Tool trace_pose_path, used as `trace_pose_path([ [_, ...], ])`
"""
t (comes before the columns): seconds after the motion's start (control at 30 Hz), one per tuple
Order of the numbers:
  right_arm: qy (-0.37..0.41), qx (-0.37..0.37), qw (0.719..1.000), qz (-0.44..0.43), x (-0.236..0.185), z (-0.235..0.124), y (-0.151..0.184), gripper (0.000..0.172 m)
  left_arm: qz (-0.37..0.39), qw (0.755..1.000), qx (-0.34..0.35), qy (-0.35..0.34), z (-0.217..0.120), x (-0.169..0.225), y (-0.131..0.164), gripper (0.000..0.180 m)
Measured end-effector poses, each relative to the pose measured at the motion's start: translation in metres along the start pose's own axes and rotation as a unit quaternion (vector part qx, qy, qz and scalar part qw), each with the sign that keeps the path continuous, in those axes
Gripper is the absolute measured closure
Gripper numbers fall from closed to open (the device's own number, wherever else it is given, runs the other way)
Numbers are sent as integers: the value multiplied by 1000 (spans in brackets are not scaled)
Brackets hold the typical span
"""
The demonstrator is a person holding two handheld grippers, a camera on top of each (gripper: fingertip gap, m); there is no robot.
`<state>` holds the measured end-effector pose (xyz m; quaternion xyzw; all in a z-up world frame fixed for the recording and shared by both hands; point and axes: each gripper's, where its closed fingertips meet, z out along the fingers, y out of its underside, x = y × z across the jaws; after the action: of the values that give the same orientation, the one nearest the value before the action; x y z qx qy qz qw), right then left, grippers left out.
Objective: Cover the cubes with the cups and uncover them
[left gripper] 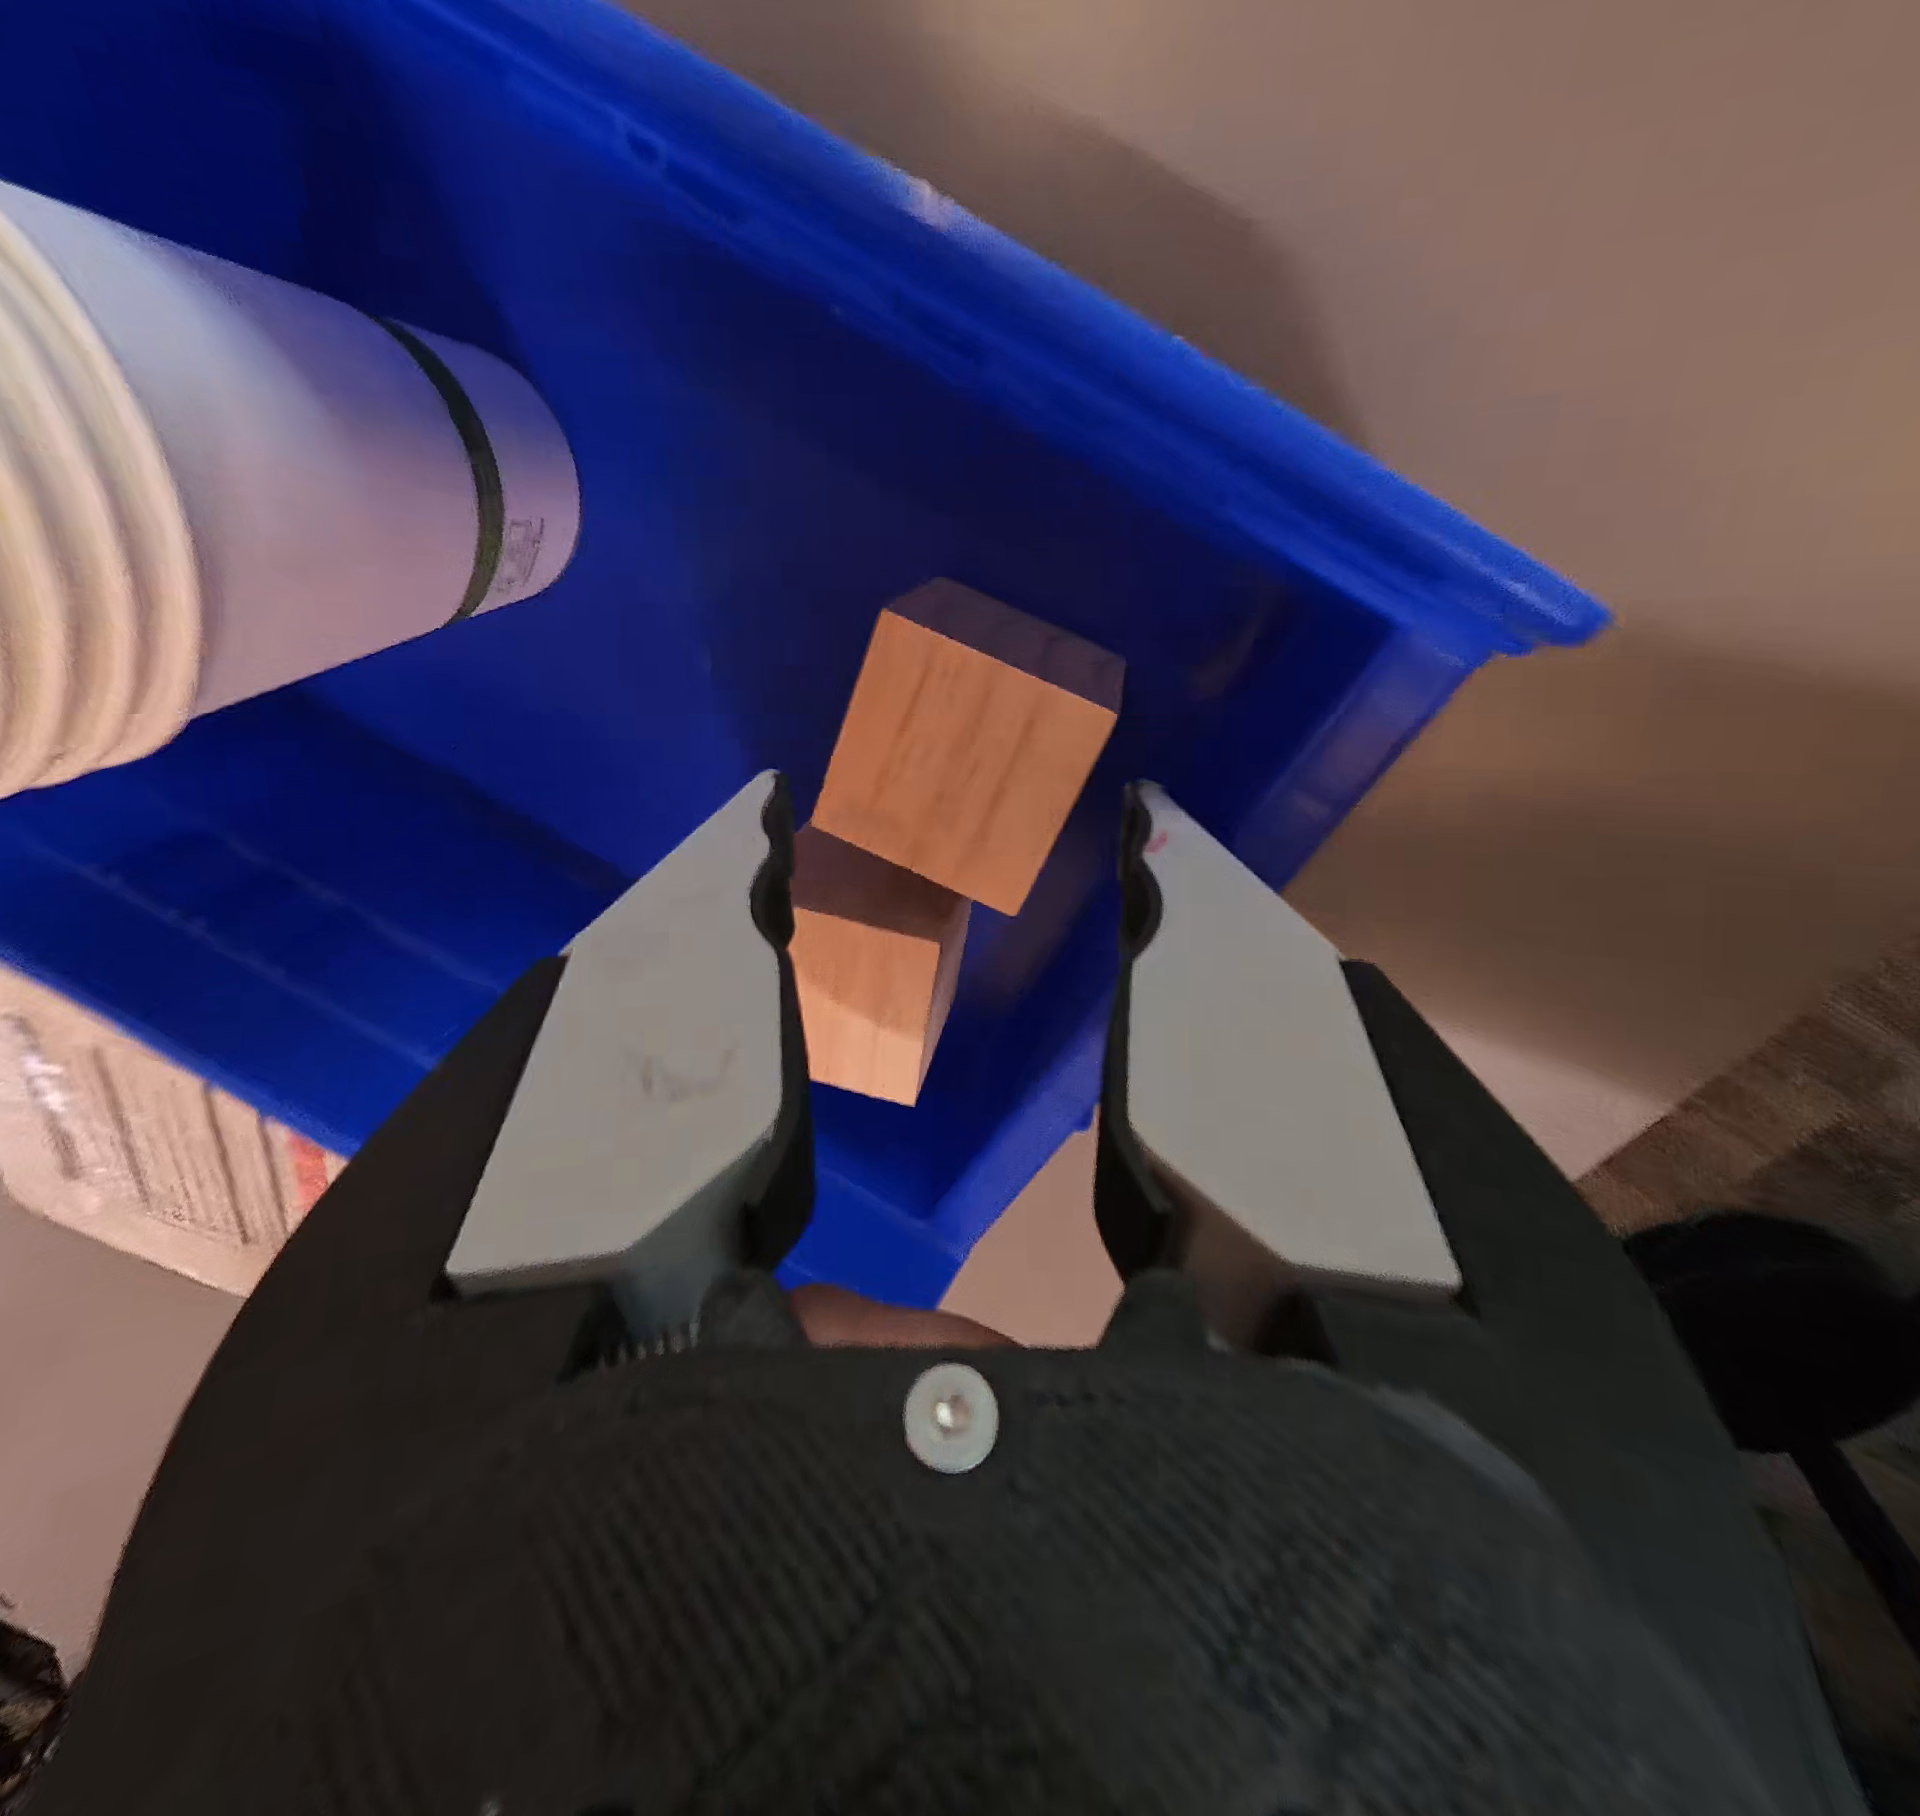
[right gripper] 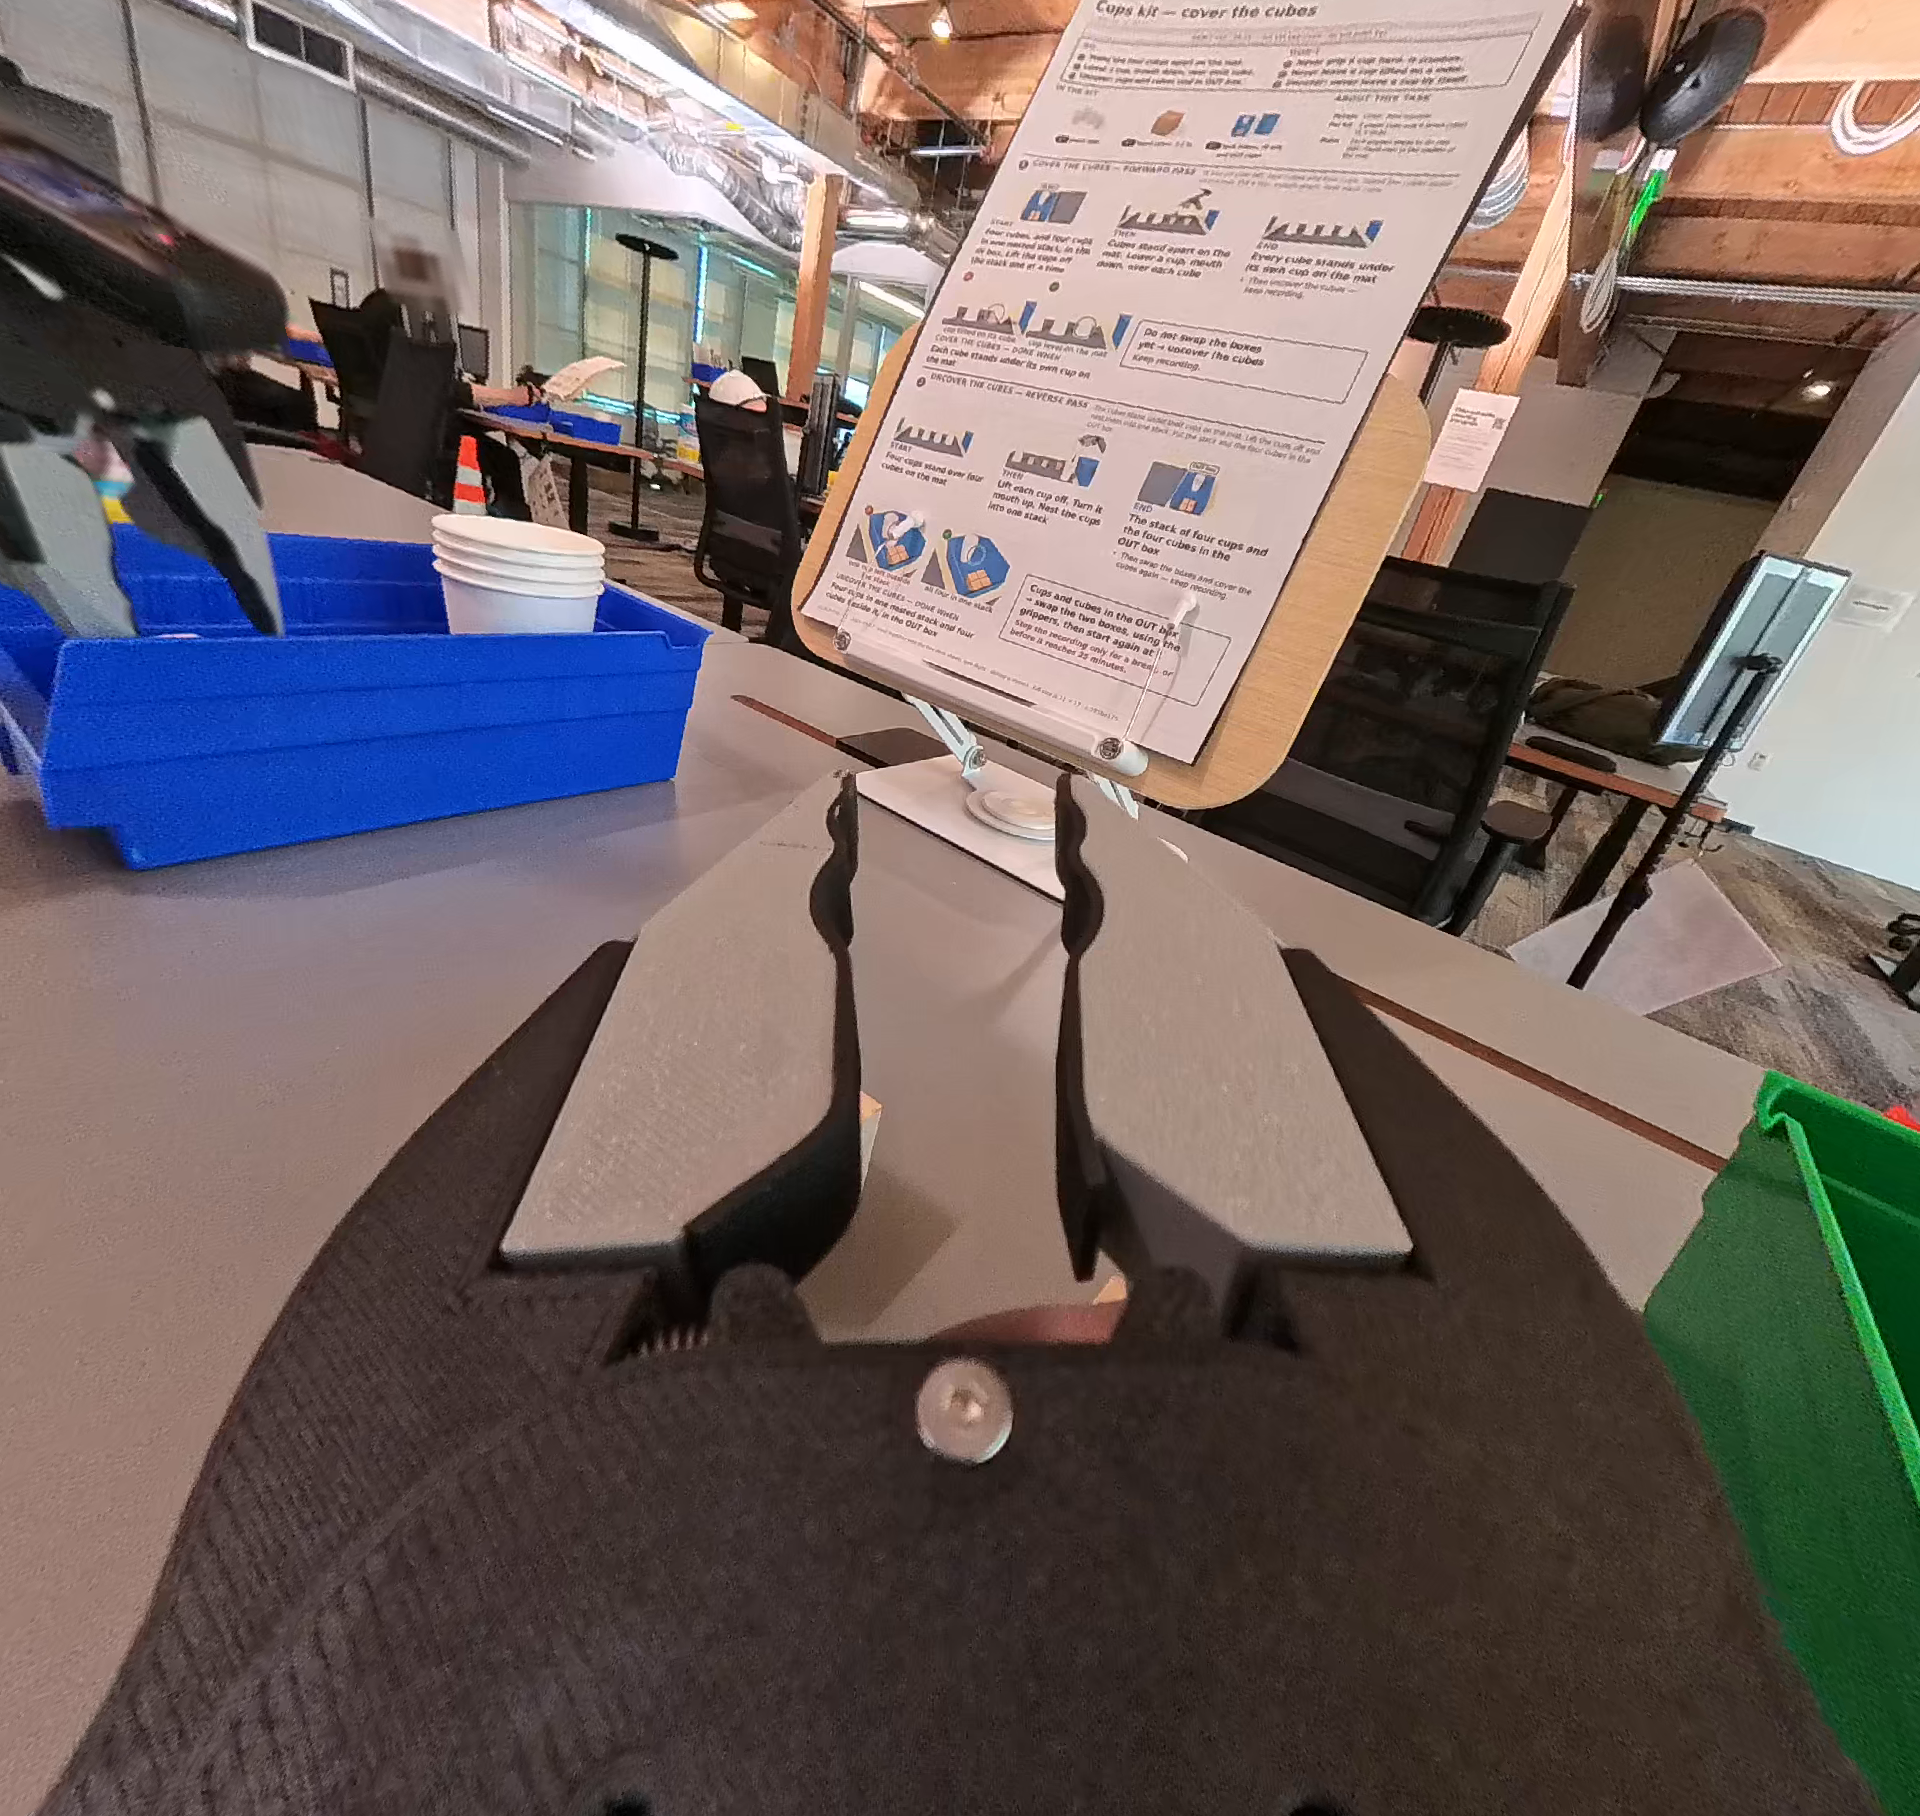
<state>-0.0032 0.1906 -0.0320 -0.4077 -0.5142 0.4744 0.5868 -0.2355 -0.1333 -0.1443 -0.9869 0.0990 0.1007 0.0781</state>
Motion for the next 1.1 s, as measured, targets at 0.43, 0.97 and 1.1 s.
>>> trace_pose_path([
  [0.43,-9,-2,1000,12,-2,1,1,137,91,992,-69,-49,-11,-15,12,116],
  [0.97,0,-4,1000,7,2,2,4,137,265,960,86,-5,13,103,-213,116],
  [1.1,-5,0,1000,7,0,1,3,137,252,967,34,32,63,103,-208,116],
])
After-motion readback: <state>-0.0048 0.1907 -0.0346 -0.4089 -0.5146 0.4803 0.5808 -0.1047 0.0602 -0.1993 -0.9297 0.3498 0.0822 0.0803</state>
